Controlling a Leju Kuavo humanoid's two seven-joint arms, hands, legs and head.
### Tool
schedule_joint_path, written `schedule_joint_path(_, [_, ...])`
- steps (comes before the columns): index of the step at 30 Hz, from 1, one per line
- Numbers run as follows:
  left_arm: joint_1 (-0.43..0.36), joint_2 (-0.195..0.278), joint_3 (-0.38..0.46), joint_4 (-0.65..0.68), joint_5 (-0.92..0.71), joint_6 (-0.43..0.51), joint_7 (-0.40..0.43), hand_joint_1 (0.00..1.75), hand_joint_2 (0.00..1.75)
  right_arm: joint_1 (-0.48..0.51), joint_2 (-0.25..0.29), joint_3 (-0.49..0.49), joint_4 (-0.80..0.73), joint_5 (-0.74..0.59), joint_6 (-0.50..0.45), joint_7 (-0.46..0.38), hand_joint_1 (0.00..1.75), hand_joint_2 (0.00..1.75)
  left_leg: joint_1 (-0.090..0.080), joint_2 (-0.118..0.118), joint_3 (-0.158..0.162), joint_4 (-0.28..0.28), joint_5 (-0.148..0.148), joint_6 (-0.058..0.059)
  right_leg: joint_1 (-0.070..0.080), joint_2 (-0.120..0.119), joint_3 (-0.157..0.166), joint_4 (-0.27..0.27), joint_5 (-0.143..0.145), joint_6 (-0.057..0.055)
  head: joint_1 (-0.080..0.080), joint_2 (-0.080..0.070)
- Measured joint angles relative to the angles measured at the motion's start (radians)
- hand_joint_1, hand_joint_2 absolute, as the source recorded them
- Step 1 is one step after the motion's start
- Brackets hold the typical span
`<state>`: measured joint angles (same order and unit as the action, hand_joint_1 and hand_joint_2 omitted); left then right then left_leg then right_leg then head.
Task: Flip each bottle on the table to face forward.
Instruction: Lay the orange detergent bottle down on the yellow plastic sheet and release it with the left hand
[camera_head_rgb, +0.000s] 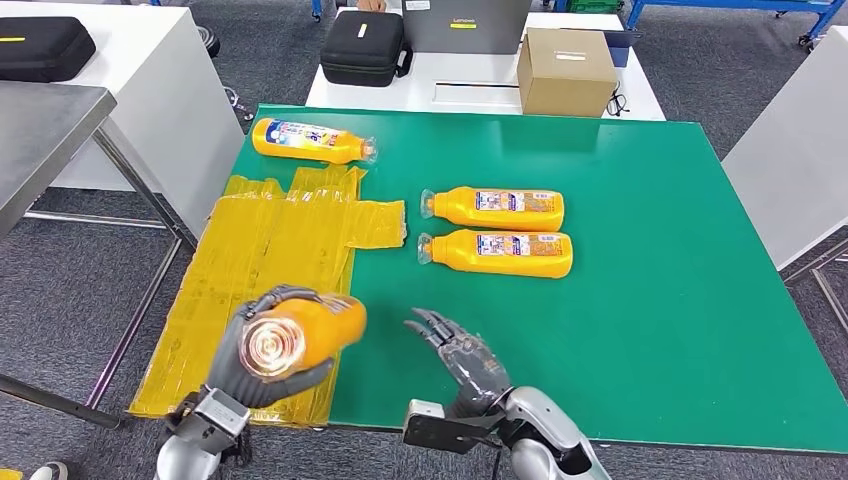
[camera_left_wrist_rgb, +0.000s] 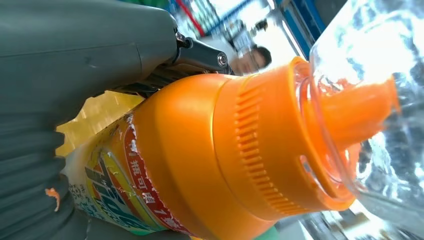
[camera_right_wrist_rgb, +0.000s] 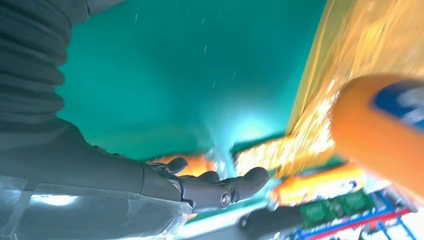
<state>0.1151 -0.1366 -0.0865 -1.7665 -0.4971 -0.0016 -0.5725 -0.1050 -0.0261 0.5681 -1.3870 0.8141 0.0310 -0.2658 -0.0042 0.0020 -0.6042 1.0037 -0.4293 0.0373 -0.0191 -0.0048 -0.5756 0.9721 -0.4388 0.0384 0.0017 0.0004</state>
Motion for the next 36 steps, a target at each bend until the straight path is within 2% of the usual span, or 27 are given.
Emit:
schedule_joint_path(7, [-0.06, 0.001, 0.047, -0.02, -0.221, 0.147, 0.133, 1.75, 1.75, 0.028, 0.017, -0.047, -0.058, 0.056, -0.006, 0.015, 0.0, 1.75, 0.0, 0.0, 0.0, 0.0, 0.0, 0.0, 0.0, 0.0, 0.0, 0.0, 0.0, 0.0, 0.0, 0.0])
schedule_joint_path(12, [-0.154, 0.024, 0.059, 0.058, -0.4, 0.209, 0.27, 1.75, 1.75, 0.046, 0.033, -0.076, -0.091, 0.078, -0.012, 0.016, 0.0, 1.75, 0.0, 0.0, 0.0, 0.0, 0.0, 0.0, 0.0, 0.0, 0.0, 0.0, 0.0, 0.0, 0.0, 0.0])
schedule_joint_path(16, [-0.196, 0.036, 0.067, 0.114, -0.422, 0.222, 0.284, 1.75, 1.75, 0.053, 0.038, -0.086, -0.103, 0.082, -0.012, 0.016, 0.0, 1.75, 0.0, 0.0, 0.0, 0.0, 0.0, 0.0, 0.0, 0.0, 0.0, 0.0, 0.0, 0.0, 0.0, 0.0])
schedule_joint_path(21, [-0.21, 0.043, 0.069, 0.142, -0.428, 0.226, 0.287, 1.75, 1.75, 0.057, 0.042, -0.092, -0.108, 0.082, -0.012, 0.016, 0.0, 1.75, 0.0, 0.0, 0.0, 0.0, 0.0, 0.0, 0.0, 0.0, 0.0, 0.0, 0.0, 0.0, 0.0, 0.0])
schedule_joint_path(24, [-0.228, 0.047, 0.069, 0.169, -0.474, 0.229, 0.321, 1.75, 1.75, 0.058, 0.045, -0.096, -0.109, 0.085, -0.012, 0.016, 0.0, 1.75, 0.0, 0.0, 0.0, 0.0, 0.0, 0.0, 0.0, 0.0, -0.001, 0.0, 0.0, 0.0, 0.0, 0.0])
schedule_joint_path(29, [-0.333, 0.072, 0.069, 0.31, -0.606, 0.26, 0.406, 1.75, 1.75, 0.057, 0.046, -0.098, -0.109, 0.09, -0.012, 0.015, 0.0, 1.75, 0.0, 0.0, 0.0, 0.0, 0.002, -0.001, 0.0, 0.0, 0.0, 0.0, 0.001, 0.0, 0.0, 0.0])
schedule_joint_path(36, [-0.565, 0.132, 0.068, 0.661, -0.786, 0.314, 0.528, 1.75, 1.75, 0.054, 0.05, -0.09, -0.109, 0.083, -0.011, 0.009, 0.0, 1.75, 0.001, 0.0, 0.0, 0.0, 0.004, -0.002, 0.001, 0.0, 0.0, 0.001, 0.001, 0.0, 0.0, 0.0])
